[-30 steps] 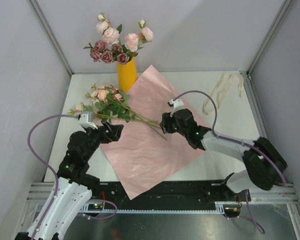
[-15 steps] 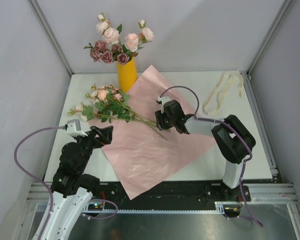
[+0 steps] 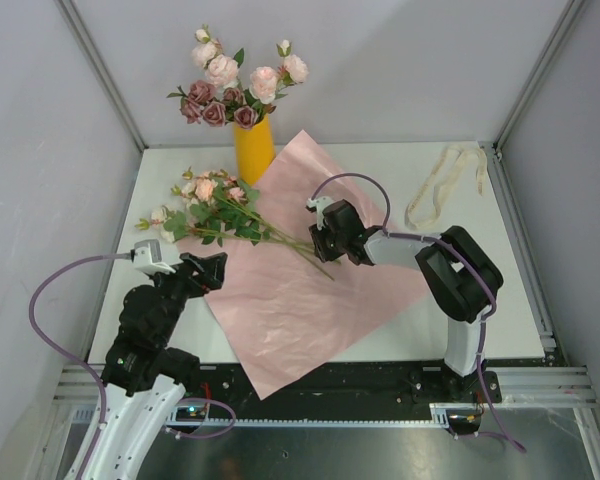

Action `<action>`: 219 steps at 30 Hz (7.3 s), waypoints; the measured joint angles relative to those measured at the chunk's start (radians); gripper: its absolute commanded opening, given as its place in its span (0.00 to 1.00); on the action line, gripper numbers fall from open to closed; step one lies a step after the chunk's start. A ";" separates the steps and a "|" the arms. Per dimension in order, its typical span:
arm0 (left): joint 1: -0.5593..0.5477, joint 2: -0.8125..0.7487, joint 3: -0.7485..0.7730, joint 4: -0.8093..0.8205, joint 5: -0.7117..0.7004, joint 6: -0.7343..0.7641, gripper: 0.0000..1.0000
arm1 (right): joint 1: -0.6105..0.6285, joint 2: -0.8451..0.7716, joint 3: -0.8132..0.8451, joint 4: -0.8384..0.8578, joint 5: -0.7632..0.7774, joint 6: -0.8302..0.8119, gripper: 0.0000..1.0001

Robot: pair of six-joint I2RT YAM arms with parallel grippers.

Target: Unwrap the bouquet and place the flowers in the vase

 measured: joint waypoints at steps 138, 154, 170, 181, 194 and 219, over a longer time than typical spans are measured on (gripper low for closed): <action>0.130 0.715 -0.183 0.940 0.172 -0.486 0.39 | 0.462 -0.474 -0.320 0.371 0.142 -0.046 0.00; 0.132 0.608 -0.183 0.869 0.185 -0.451 0.34 | 0.439 -0.450 -0.415 0.426 0.161 0.037 0.00; 0.135 0.562 -0.068 0.751 0.201 -0.267 0.00 | 0.428 -0.463 -0.432 0.443 0.176 0.124 0.87; 0.134 0.649 0.413 0.763 0.199 0.053 0.00 | 0.466 -0.759 -0.435 0.279 0.252 0.148 0.99; 0.019 0.991 0.798 0.977 0.304 0.428 0.00 | 0.448 -0.885 -0.446 0.200 0.283 0.145 0.99; 0.038 1.535 1.106 1.173 0.430 0.695 0.00 | 0.279 -1.049 -0.449 0.106 0.253 0.126 0.99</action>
